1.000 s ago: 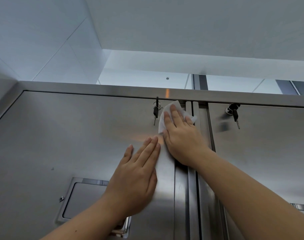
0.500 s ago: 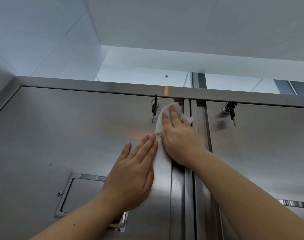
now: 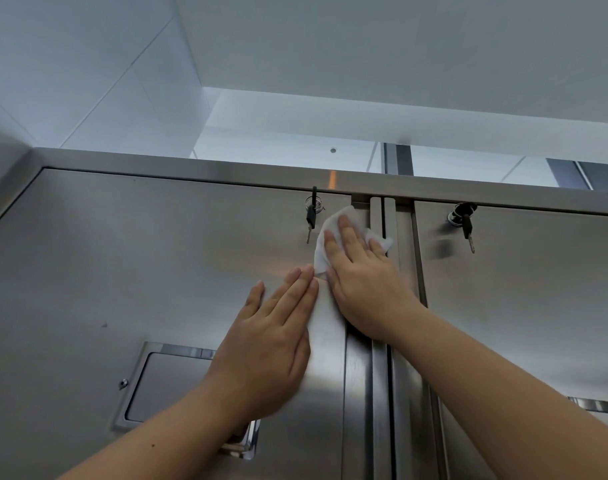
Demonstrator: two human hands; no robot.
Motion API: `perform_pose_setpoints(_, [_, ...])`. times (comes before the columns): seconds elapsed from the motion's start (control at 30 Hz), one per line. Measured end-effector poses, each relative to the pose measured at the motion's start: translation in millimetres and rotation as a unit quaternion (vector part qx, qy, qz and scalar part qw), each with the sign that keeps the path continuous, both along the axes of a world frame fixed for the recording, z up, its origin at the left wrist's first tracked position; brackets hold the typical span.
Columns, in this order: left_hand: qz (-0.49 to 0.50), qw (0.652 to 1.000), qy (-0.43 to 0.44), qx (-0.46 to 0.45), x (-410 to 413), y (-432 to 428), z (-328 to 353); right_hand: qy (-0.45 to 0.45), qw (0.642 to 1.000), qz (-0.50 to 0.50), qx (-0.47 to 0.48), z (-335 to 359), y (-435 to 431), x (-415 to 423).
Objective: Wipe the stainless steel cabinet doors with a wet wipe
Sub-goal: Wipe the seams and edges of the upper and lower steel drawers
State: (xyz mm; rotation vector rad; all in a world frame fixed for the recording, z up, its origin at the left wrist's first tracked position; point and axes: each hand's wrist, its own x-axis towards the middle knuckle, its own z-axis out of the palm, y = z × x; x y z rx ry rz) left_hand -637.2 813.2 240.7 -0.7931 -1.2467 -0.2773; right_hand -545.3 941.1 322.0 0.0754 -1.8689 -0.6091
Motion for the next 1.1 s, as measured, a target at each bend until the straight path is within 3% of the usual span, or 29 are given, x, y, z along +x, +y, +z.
perform_pose_setpoints(0.27, [0.005, 1.000, 0.003, 0.000, 0, 0, 1, 0.017, 0.999, 0.016, -0.025, 6, -2, -8])
perform_pose_setpoints(0.43, [-0.001, 1.000, 0.003, -0.006, 0, -1, 0, 0.082, 0.994, 0.055, 0.039, -29, 10, -18])
perform_pose_setpoints(0.67, [-0.006, 1.000, -0.006, -0.006, 0, -2, -5, 0.034, 0.999, 0.031, -0.020, -15, 0, -11])
perform_pose_setpoints(0.83, [-0.016, 1.000, -0.009, 0.010, 0, -5, -16, 0.122, 0.989, 0.074, 0.024, -62, 10, -21])
perform_pose_setpoints(1.1, [-0.002, 1.000, -0.021, 0.022, -1, -6, -25, 0.153, 0.984, 0.086, 0.022, -83, 5, -20])
